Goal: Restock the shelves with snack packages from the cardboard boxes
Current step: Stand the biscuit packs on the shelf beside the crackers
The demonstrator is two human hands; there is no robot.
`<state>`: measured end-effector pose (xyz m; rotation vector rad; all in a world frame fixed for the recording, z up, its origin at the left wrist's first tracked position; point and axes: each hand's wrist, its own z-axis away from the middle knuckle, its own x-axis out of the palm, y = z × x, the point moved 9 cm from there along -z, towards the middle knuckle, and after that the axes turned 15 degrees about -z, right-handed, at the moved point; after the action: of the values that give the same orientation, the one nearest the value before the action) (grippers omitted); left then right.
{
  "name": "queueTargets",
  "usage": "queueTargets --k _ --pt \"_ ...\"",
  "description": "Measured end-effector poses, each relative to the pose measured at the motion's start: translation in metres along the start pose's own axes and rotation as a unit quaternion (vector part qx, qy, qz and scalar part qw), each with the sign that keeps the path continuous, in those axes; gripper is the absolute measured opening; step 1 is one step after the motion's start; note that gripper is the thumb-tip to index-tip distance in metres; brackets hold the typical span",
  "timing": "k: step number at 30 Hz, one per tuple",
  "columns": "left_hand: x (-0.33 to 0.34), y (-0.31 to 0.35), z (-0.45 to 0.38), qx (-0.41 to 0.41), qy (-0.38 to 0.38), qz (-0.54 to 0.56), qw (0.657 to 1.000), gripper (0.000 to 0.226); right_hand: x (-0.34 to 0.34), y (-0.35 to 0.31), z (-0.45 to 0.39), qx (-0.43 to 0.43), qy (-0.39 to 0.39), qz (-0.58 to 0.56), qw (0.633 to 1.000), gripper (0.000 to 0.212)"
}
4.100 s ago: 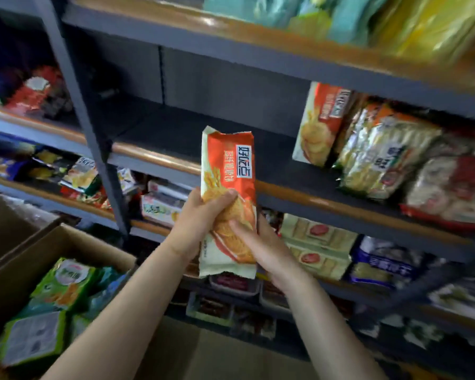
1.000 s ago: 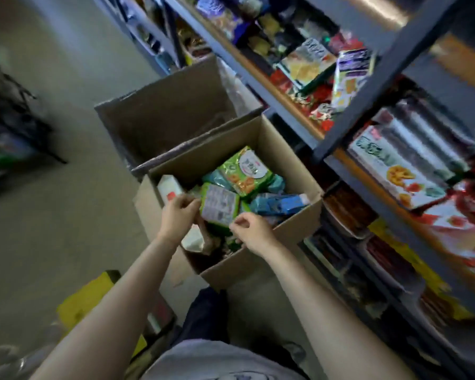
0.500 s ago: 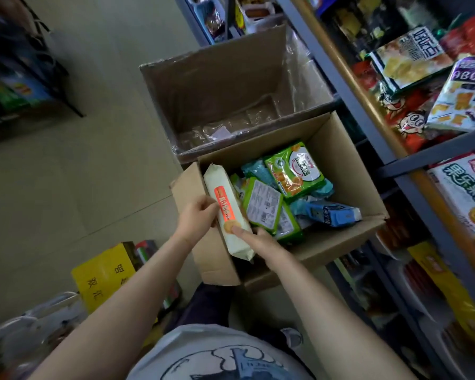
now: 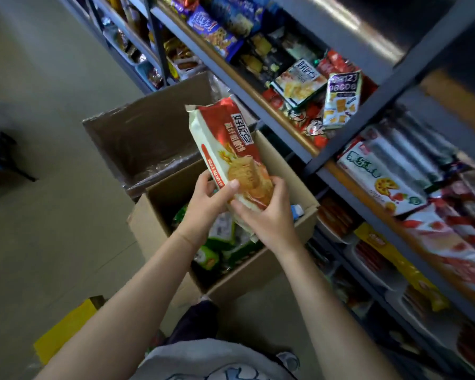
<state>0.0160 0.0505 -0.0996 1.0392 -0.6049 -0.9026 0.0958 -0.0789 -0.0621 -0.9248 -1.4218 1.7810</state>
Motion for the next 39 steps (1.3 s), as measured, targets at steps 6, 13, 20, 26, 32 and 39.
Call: queueTargets --k 6,13,20,26,32,39 --pt "0.115 0.067 0.021 0.074 -0.084 0.046 0.993 0.068 -0.141 -0.053 0.047 -0.047 0.063 -0.093 0.993 0.021" --pt "0.284 0.107 0.094 0.125 -0.208 -0.017 0.970 0.050 -0.303 -0.066 0.130 -0.059 0.145 -0.175 0.972 0.024" --pt "0.446 0.154 0.179 0.240 -0.297 -0.081 0.921 0.059 -0.444 -0.101 0.230 -0.158 0.241 0.006 0.958 0.018" --pt "0.556 0.192 0.234 0.331 -0.361 -0.156 0.858 0.065 -0.543 -0.136 0.300 -0.203 0.370 0.047 0.905 0.017" --pt "0.614 0.234 0.237 0.397 -0.329 -0.179 0.838 0.076 -0.598 -0.161 0.311 -0.263 0.447 0.073 0.852 0.014" --pt "0.645 0.228 0.198 0.402 -0.300 -0.230 0.834 0.060 -0.635 -0.147 0.282 -0.198 0.454 0.085 0.864 0.015"
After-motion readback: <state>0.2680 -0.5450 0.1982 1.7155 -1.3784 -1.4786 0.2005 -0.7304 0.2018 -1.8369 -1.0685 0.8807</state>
